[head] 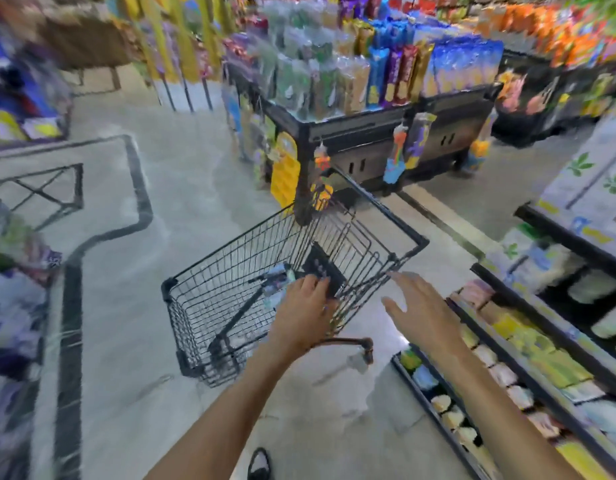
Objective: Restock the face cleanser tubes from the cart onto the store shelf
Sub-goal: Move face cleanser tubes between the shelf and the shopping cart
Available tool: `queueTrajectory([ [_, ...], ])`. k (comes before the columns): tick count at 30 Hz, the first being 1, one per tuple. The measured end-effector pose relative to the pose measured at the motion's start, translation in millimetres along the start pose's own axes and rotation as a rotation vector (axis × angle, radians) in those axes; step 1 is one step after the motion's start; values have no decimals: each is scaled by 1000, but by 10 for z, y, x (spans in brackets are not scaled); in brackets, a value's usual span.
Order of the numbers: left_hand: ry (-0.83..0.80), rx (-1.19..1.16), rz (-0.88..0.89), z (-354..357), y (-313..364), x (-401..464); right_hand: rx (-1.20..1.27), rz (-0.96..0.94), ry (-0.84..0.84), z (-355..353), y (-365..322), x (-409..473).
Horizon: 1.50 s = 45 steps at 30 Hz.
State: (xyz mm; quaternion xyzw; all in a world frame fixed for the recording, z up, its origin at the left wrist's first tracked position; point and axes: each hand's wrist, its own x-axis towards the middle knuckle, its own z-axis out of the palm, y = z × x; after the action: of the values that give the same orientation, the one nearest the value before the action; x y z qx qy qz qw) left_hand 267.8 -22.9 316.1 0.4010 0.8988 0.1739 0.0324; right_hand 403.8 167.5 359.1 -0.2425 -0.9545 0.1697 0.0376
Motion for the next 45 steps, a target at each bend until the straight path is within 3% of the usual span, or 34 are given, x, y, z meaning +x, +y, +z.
queueTrajectory([
  [8,-90,60,-116,56,-1464,404,53,-7,-132,751,-898,1041],
  [20,-307,53,-253,751,-2436,1205,27,81,-442,2003,-935,2439],
  [33,-596,-28,-311,2445,-3150,2372,52,299,-772,4144,-249,3487],
  [41,-676,-42,-281,3766,-3750,2814,-75,255,-807,5378,0,3661],
  [45,-651,18,-197,4244,-3936,2872,-226,215,-746,5777,-4,3664],
])
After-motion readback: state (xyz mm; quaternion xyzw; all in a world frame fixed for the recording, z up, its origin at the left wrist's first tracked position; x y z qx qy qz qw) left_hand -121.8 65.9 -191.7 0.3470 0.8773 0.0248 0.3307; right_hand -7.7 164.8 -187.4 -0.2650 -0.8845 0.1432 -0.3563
